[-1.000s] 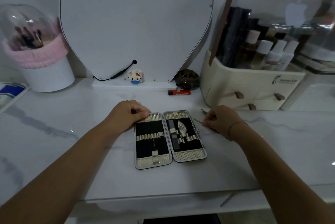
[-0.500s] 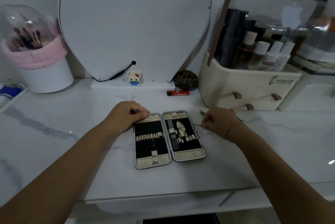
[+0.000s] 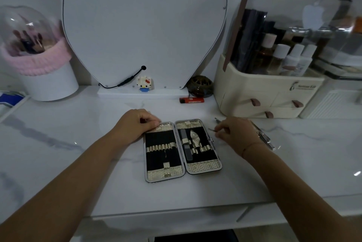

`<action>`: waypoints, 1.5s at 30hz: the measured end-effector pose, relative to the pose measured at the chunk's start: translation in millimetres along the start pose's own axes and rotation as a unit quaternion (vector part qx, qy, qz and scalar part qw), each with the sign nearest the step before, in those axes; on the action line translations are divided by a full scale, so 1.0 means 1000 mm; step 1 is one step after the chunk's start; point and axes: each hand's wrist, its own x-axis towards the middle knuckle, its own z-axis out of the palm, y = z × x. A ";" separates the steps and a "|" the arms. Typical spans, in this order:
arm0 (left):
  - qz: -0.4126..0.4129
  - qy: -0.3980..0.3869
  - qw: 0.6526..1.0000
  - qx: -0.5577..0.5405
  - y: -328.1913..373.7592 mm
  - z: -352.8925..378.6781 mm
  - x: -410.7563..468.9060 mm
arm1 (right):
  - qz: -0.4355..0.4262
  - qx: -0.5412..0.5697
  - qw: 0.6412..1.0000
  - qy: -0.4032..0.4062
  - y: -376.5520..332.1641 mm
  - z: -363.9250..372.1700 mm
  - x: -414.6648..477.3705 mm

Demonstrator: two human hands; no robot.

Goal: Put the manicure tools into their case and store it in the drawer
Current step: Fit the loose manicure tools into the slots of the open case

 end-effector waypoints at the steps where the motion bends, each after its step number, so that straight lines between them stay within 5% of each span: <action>1: 0.000 0.001 1.000 0.001 0.000 0.000 0.000 | -0.004 -0.007 1.000 0.005 -0.002 0.001 0.000; 6: -0.004 0.005 1.000 -0.007 0.001 0.001 -0.001 | -0.073 -0.104 0.991 0.049 -0.003 0.015 -0.019; 9: -0.004 0.004 1.000 -0.006 0.001 0.000 0.000 | -0.078 -0.037 0.991 0.098 0.007 0.026 -0.046; 21: -0.014 0.017 1.000 -0.011 0.001 0.001 -0.003 | -0.086 0.119 0.987 0.062 0.029 0.012 -0.127; 34: -0.032 0.024 0.999 -0.017 0.004 0.003 -0.008 | -0.177 0.146 0.942 0.244 0.009 0.037 -0.164; 40: -0.029 0.021 0.999 -0.025 0.005 0.002 -0.009 | -0.068 0.252 0.930 0.258 -0.017 0.002 -0.132; 45: -0.028 0.015 0.999 -0.030 0.006 -0.004 -0.009 | 0.053 0.511 0.849 0.122 -0.054 -0.024 -0.053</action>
